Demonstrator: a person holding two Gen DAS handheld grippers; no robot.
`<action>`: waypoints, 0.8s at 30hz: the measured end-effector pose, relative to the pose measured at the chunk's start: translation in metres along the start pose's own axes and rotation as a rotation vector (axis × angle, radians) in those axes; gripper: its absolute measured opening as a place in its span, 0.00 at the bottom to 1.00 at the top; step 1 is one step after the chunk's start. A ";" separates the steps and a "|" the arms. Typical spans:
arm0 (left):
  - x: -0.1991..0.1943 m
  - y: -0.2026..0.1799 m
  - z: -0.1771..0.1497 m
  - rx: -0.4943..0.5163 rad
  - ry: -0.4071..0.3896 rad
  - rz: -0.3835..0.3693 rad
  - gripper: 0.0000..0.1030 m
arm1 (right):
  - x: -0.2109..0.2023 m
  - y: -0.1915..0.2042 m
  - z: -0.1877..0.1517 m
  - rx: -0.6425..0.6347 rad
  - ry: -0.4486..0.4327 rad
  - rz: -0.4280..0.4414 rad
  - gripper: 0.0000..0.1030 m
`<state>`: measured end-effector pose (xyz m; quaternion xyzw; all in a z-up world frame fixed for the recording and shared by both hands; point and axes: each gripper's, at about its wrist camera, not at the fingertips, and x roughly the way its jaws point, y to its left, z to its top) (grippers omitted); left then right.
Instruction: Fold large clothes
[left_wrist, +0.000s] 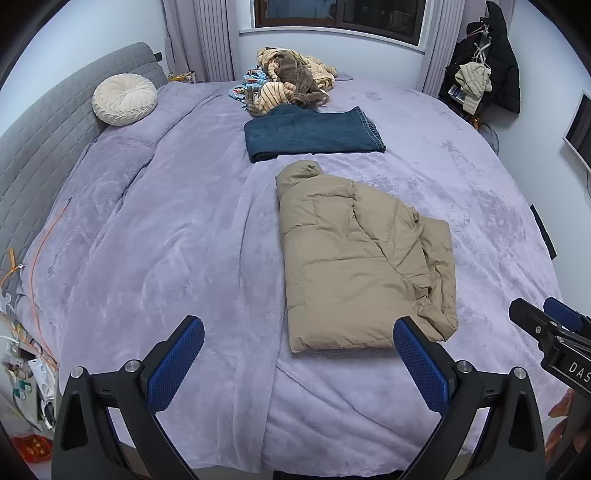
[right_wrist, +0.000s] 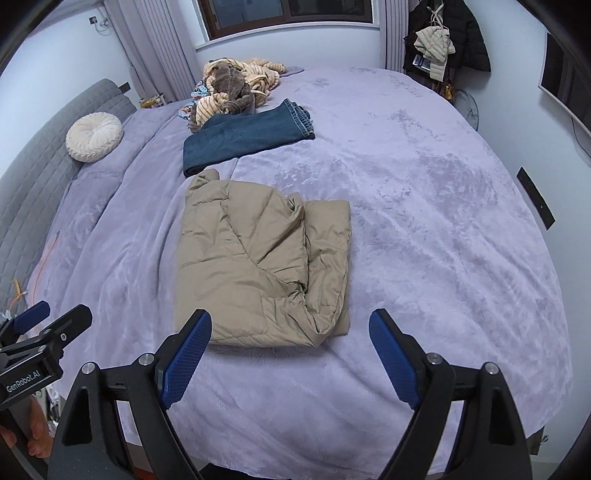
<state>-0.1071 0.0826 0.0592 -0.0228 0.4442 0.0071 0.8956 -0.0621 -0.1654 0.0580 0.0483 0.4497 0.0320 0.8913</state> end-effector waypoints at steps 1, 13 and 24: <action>0.000 0.000 0.000 0.002 -0.001 0.000 1.00 | -0.001 0.001 0.001 -0.001 -0.002 -0.003 0.87; 0.000 0.003 -0.001 -0.003 0.000 0.008 1.00 | -0.004 0.007 0.001 -0.011 0.005 -0.012 0.87; 0.000 0.005 -0.001 -0.002 0.000 0.007 1.00 | -0.004 0.008 0.001 -0.012 0.005 -0.011 0.87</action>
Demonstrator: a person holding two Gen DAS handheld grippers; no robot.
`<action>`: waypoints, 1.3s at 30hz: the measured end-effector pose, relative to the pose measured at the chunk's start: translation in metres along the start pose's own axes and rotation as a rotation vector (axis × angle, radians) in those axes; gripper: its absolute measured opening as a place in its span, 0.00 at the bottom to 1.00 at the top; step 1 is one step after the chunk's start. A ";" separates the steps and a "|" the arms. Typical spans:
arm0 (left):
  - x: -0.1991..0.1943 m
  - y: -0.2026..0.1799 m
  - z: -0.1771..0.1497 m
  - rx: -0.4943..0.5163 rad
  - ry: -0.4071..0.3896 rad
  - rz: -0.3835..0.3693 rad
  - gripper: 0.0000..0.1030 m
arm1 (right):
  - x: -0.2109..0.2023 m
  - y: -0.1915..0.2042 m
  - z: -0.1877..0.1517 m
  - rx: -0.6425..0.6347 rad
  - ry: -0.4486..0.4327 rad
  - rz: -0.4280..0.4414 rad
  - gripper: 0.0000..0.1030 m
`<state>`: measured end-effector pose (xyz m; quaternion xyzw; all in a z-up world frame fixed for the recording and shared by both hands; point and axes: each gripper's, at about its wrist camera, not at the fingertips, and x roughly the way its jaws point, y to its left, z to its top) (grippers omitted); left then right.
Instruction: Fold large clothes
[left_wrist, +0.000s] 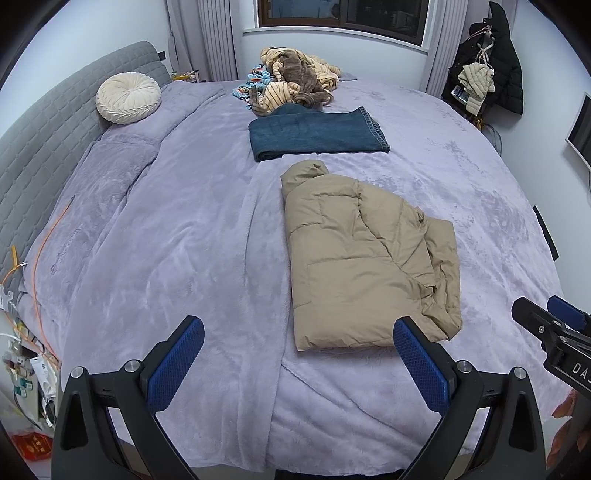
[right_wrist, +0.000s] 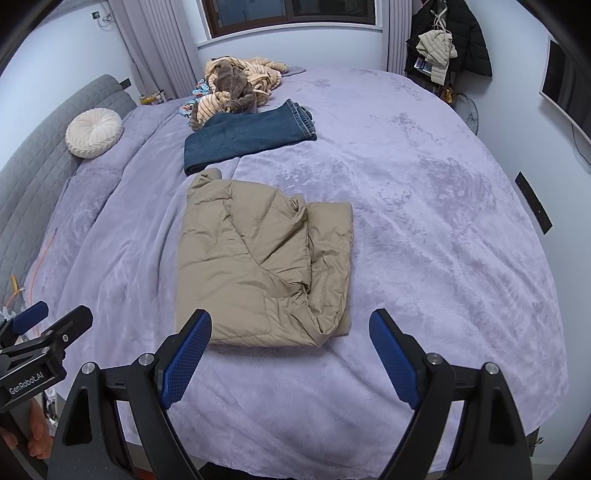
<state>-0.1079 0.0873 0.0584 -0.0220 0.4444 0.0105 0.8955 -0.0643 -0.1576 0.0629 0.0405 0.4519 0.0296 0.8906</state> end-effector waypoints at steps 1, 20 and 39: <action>0.000 0.000 0.000 0.000 0.000 0.001 1.00 | 0.000 0.000 0.000 0.001 0.000 0.000 0.87; -0.002 0.003 -0.003 -0.005 -0.002 0.005 1.00 | -0.003 0.003 0.000 -0.007 -0.004 0.002 0.87; -0.005 0.006 -0.005 -0.005 -0.007 0.009 1.00 | -0.004 0.007 0.000 -0.011 -0.005 0.003 0.87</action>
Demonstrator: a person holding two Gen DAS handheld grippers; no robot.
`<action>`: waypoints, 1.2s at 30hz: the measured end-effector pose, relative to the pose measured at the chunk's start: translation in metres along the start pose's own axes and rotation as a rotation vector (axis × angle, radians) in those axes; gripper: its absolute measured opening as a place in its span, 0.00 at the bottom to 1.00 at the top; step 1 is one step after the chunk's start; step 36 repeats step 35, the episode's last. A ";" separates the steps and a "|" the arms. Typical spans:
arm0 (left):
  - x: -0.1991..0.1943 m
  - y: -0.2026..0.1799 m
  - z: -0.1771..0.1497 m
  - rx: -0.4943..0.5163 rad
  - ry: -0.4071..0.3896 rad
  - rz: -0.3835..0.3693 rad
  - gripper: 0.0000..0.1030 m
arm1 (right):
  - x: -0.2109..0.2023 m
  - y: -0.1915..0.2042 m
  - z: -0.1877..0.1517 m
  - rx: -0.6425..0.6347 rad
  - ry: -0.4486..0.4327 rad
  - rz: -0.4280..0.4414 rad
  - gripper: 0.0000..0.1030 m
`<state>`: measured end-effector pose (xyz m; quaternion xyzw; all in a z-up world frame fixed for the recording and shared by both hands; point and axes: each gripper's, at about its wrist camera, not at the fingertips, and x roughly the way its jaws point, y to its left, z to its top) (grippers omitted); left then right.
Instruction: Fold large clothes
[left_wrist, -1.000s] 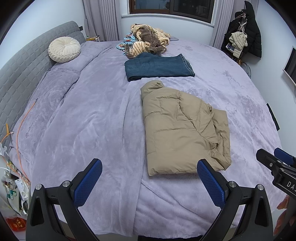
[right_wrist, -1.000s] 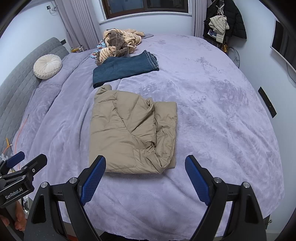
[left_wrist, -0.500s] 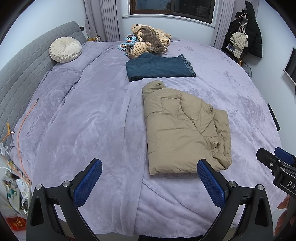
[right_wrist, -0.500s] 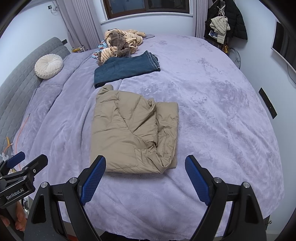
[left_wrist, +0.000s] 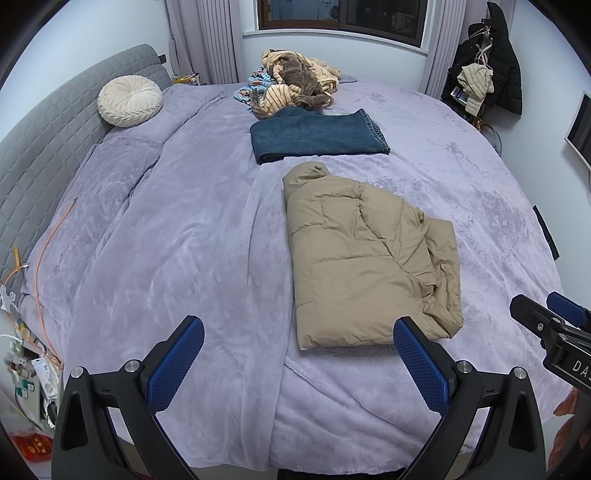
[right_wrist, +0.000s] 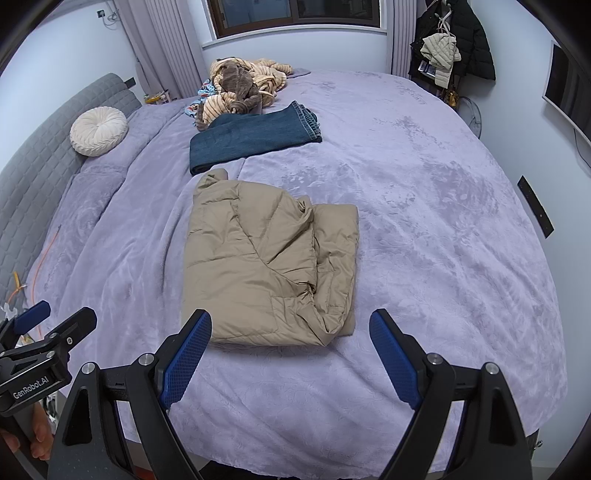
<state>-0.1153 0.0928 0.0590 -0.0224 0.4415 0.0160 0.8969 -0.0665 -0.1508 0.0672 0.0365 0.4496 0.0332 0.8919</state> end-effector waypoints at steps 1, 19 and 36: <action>0.000 -0.002 0.000 -0.001 0.001 0.001 1.00 | 0.000 -0.001 0.000 0.000 0.000 0.000 0.87; 0.001 0.000 0.006 -0.001 0.003 0.005 1.00 | 0.000 0.002 0.001 0.001 0.005 0.001 0.87; 0.010 -0.002 0.010 -0.001 0.003 -0.014 1.00 | -0.001 0.006 0.001 0.001 0.017 0.000 0.87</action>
